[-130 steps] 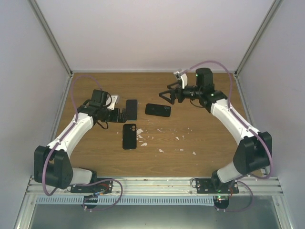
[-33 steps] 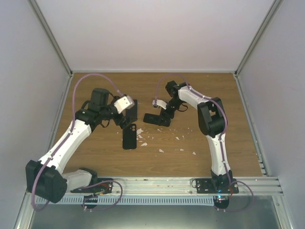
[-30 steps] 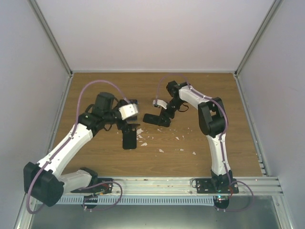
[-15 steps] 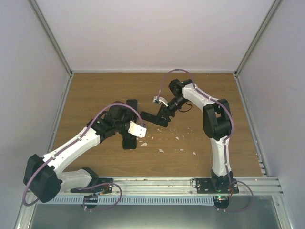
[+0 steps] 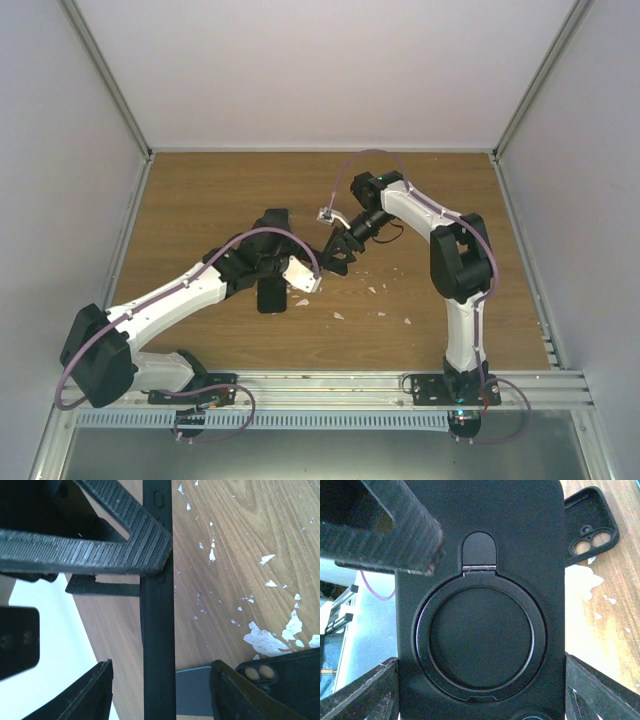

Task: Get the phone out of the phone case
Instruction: Adjust the phone.

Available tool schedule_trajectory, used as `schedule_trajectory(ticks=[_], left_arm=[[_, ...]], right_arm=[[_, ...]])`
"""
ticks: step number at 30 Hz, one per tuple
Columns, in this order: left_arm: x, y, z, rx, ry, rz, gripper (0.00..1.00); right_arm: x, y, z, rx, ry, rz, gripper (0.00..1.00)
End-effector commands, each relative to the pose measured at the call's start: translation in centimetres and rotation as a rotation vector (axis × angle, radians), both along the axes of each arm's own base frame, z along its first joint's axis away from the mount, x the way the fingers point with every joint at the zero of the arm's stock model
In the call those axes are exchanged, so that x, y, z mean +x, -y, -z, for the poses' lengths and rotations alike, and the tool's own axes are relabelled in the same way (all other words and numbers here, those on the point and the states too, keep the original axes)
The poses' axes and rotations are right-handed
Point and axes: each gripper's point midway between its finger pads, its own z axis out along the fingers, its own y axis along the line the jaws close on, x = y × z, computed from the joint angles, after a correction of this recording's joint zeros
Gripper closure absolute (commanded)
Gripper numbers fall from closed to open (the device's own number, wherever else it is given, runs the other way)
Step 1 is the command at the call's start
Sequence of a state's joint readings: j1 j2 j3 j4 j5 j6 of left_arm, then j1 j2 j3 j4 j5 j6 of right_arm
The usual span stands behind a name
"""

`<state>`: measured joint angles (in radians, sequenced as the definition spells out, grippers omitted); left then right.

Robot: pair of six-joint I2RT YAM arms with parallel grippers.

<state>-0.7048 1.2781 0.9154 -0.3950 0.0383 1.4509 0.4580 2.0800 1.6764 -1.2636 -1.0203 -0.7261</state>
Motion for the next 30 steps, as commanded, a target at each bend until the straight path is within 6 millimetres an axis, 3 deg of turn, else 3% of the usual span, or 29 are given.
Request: schedule_trajectory(ticks=[1,7,12,15,17,21,30], left_arm=[[0.6,1.2,-1.6,0.001,0.099,0.047,0.50],[0.3,1.7,-1.5,0.001,0.100,0.059,0.75],[0.2,1.7,-2.7,-0.037,0.100,0.040,0.99],[0.0,2.2,-3.8,-0.096,0.042,0.006,1.00],[-0.1,2.5,-4.7,-0.138,-0.010,-0.023,1.00],[-0.1,3.1,-7.0,-0.232,-0.090,-0.071,1.00],[0.4,4.1,-11.3,-0.434,-0.215,-0.157,1.00]], right_arm=[[-1.2,-1.0,-3.3,0.083,0.003,-0.004,0.52],[-2.0,-1.4,-3.6,0.082,0.002,-0.014,0.52],[-1.9,-1.5,-4.6,0.090,0.034,-0.004,0.49],[-1.1,-1.5,-6.1,0.110,0.088,0.015,0.41],[-0.3,-1.3,-7.4,0.132,0.134,0.033,0.30],[2.5,-0.2,-10.7,0.198,0.224,0.108,0.14],[8.0,4.9,-19.7,0.375,0.417,0.324,0.08]])
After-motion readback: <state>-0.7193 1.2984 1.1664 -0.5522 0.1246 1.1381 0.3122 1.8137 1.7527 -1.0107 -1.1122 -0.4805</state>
